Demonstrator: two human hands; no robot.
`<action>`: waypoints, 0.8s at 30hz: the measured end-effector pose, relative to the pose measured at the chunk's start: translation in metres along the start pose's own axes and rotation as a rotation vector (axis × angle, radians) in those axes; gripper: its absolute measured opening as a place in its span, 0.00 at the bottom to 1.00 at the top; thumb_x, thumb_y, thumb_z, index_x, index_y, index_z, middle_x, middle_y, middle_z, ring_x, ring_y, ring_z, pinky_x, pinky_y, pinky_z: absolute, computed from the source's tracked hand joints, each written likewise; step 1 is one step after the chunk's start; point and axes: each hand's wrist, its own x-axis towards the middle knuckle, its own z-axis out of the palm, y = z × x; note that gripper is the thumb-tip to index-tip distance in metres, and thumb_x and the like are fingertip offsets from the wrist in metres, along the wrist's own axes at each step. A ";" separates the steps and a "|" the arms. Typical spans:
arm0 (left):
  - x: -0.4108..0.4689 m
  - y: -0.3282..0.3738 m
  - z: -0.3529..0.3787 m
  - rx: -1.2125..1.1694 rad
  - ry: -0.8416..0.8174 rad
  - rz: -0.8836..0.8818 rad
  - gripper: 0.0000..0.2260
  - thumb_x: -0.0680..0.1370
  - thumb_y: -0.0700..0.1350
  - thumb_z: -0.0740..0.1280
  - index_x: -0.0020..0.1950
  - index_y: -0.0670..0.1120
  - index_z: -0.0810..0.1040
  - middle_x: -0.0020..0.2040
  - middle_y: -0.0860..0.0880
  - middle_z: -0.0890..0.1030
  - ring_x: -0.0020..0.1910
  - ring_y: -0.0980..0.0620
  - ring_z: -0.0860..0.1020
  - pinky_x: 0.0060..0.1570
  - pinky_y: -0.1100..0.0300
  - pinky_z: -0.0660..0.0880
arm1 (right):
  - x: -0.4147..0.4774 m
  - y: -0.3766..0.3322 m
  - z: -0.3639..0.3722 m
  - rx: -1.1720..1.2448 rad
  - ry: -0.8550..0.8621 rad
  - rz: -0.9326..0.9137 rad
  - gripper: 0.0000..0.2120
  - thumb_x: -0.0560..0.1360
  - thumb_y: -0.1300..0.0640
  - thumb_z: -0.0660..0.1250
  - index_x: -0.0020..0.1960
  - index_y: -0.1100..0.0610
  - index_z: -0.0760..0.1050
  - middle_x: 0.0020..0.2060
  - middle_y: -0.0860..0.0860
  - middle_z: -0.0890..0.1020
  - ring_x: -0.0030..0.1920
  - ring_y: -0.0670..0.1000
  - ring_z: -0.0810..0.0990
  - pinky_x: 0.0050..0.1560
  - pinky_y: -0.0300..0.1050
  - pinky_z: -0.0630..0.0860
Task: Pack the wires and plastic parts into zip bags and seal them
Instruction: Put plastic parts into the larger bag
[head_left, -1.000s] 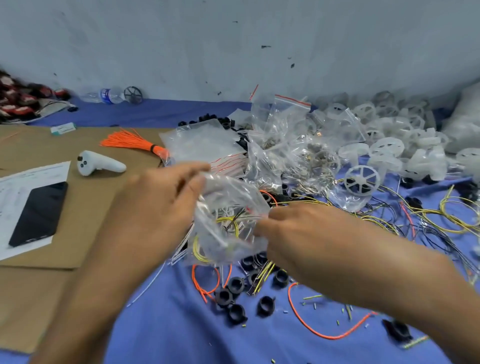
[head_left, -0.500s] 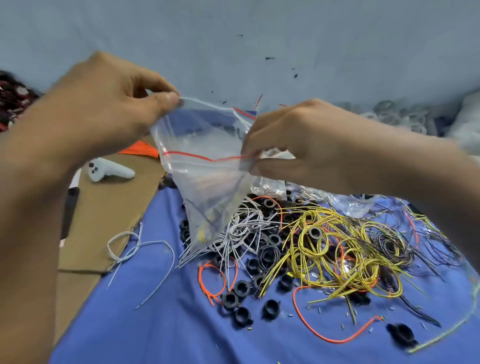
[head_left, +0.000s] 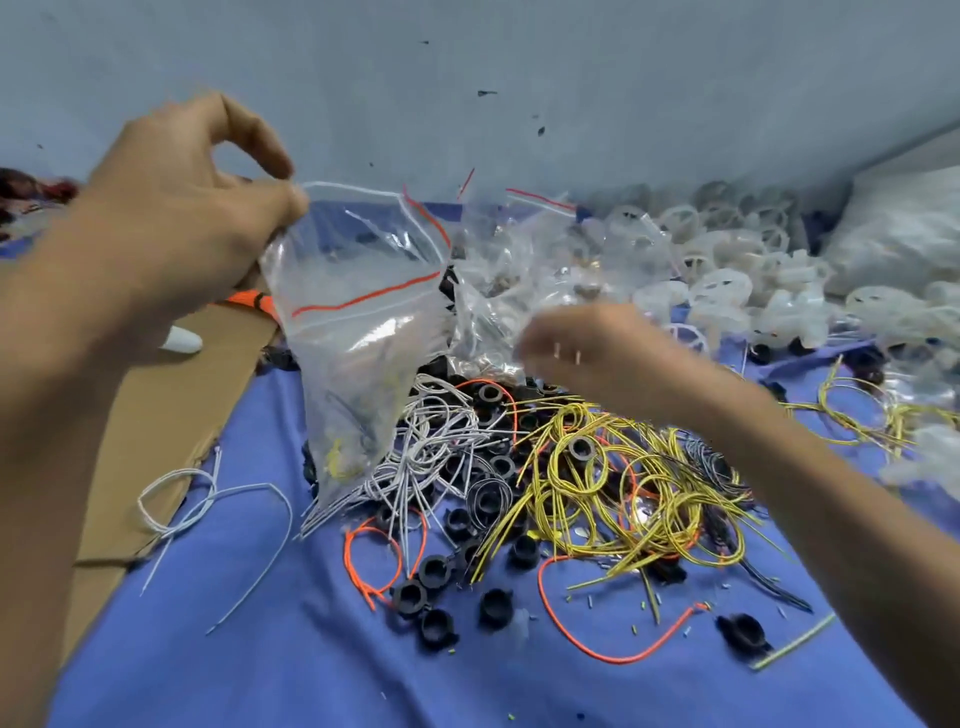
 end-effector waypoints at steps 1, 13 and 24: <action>-0.003 -0.001 0.004 0.005 0.004 0.019 0.06 0.71 0.50 0.69 0.39 0.63 0.76 0.24 0.52 0.77 0.17 0.57 0.68 0.19 0.65 0.68 | -0.004 0.013 0.016 -0.114 -0.145 0.038 0.08 0.80 0.56 0.64 0.56 0.52 0.80 0.47 0.45 0.83 0.43 0.39 0.79 0.46 0.31 0.76; -0.074 -0.004 0.043 0.096 -0.114 0.108 0.04 0.76 0.53 0.64 0.50 0.58 0.72 0.26 0.49 0.77 0.21 0.52 0.71 0.22 0.61 0.68 | -0.030 0.059 0.039 -0.288 -0.249 0.166 0.07 0.76 0.47 0.67 0.48 0.47 0.71 0.45 0.43 0.77 0.43 0.45 0.76 0.38 0.38 0.70; -0.071 -0.001 0.058 0.100 -0.126 0.176 0.12 0.77 0.59 0.61 0.59 0.64 0.77 0.24 0.51 0.72 0.20 0.56 0.64 0.20 0.62 0.61 | -0.036 -0.075 -0.032 0.391 0.150 -0.090 0.13 0.72 0.46 0.75 0.51 0.49 0.74 0.40 0.35 0.80 0.37 0.43 0.78 0.37 0.35 0.72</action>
